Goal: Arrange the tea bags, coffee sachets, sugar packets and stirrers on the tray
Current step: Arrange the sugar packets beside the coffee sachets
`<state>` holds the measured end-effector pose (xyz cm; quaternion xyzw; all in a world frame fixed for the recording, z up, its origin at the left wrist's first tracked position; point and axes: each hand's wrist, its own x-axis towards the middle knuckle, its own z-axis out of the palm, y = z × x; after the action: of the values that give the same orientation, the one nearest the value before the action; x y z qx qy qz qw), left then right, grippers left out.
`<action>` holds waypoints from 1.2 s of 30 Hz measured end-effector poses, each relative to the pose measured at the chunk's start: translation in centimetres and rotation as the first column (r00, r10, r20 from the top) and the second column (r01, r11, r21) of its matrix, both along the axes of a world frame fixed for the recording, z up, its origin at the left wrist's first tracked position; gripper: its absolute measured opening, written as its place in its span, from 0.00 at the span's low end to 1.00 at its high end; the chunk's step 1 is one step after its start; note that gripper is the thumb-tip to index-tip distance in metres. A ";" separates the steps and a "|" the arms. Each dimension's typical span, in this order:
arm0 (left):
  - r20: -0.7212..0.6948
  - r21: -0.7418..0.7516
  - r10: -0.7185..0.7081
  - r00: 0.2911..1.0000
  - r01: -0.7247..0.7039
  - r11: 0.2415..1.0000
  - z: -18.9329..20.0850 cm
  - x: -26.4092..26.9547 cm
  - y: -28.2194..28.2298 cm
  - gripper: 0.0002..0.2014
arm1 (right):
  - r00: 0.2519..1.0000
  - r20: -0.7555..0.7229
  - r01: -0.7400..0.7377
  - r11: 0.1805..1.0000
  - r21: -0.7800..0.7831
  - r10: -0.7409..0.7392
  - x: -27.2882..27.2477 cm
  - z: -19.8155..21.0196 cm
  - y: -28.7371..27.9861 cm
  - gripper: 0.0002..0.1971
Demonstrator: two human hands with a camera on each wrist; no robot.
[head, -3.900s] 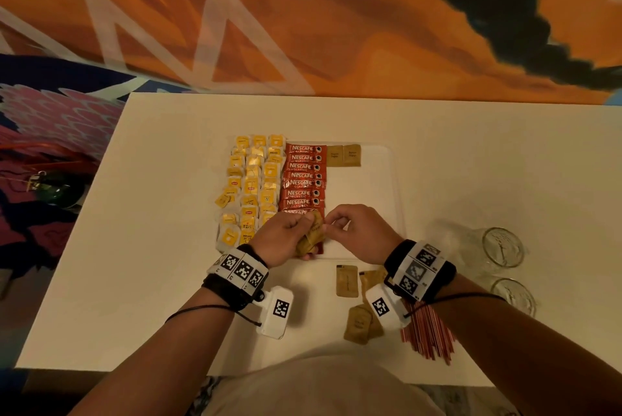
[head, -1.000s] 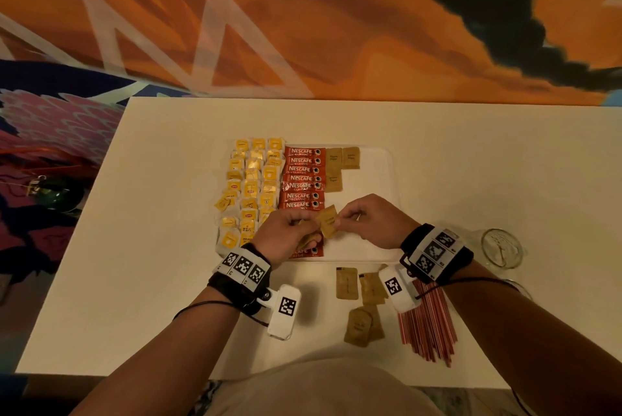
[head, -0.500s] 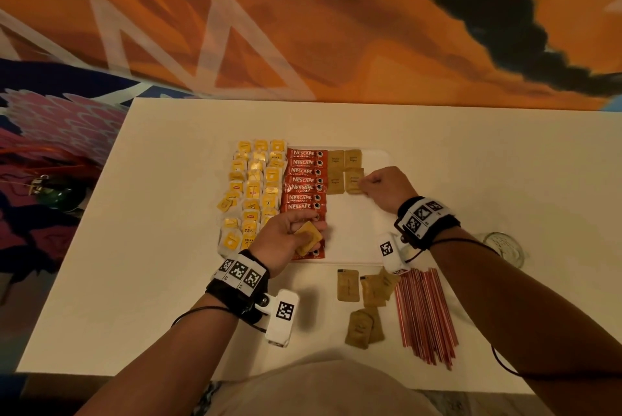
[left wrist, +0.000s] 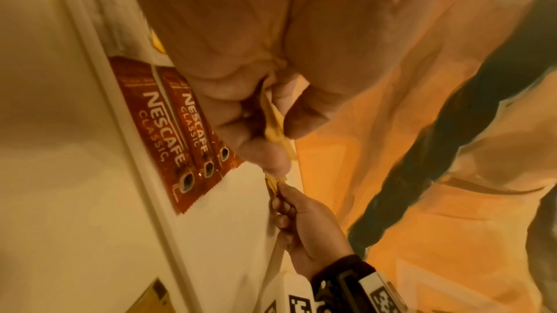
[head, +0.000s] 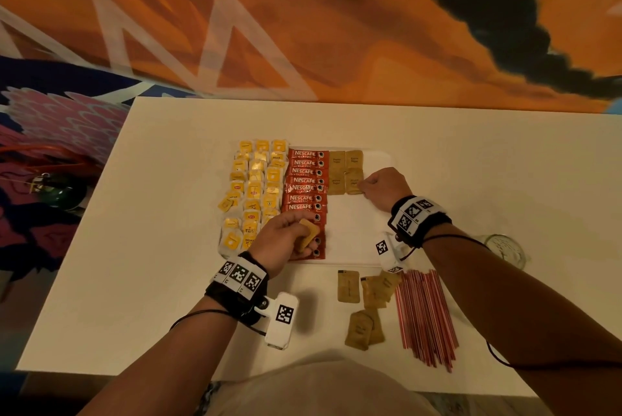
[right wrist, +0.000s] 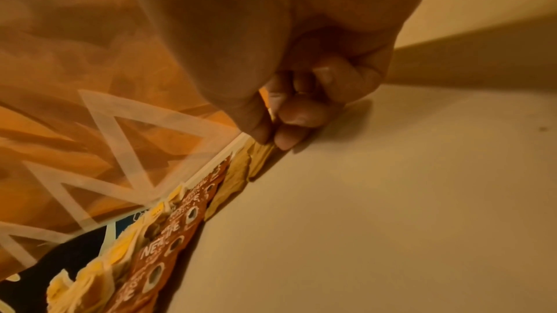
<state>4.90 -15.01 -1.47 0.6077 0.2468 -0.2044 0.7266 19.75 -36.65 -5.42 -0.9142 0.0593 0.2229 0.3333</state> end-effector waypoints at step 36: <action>0.175 0.173 -0.057 0.983 0.026 0.985 -0.3 0.5 -0.6 0.06 | 0.980 0.040 -0.191 0.880 0.436 0.193 -12.9 3.2 2.3 0.09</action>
<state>5.37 -15.63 -1.73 0.6883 0.1842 -0.1422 0.6871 6.90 -34.38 -2.26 -0.8167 -0.0823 0.2643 0.5062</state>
